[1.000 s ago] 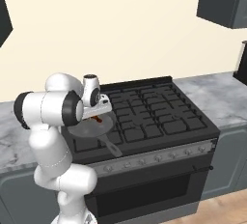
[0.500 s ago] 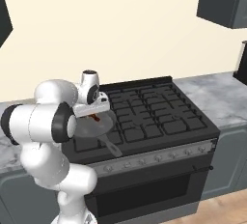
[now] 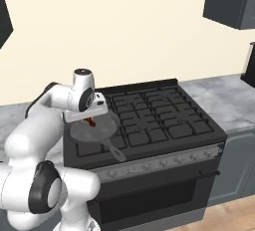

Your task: Take the chicken drumsticks from the pan and place one on each plate on the dining counter.

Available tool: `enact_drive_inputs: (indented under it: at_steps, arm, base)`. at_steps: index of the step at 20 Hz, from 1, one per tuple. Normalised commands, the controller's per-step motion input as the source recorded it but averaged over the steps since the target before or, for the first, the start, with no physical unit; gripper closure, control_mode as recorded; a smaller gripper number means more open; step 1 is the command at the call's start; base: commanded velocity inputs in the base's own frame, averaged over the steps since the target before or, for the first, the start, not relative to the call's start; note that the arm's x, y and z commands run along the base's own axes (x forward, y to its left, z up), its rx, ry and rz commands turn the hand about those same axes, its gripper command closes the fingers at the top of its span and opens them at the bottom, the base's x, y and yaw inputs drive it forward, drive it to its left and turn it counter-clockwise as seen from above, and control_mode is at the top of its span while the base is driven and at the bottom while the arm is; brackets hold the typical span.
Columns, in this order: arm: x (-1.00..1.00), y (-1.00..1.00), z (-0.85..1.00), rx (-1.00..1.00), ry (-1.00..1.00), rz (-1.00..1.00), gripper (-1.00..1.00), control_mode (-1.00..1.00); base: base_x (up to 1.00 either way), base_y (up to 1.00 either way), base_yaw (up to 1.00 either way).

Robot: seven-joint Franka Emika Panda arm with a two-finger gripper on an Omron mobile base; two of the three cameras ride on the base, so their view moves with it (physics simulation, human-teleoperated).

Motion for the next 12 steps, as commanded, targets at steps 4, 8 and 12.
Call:
enact_drive_inputs:
  at_steps: [4,8,12]
  arm:
    - [-0.80,0.00,0.53,0.00,0.00,-0.09,1.00,-1.00]
    - [-0.78,0.00,0.43,0.00,-0.03,-0.02,1.00,-1.00]
    - [-0.82,0.02,0.26,0.00,-0.13,-0.02,1.00,-1.00]
  base:
    - [0.00,0.00,0.00]
    - [0.00,0.00,0.00]
    - [0.00,0.00,0.00]
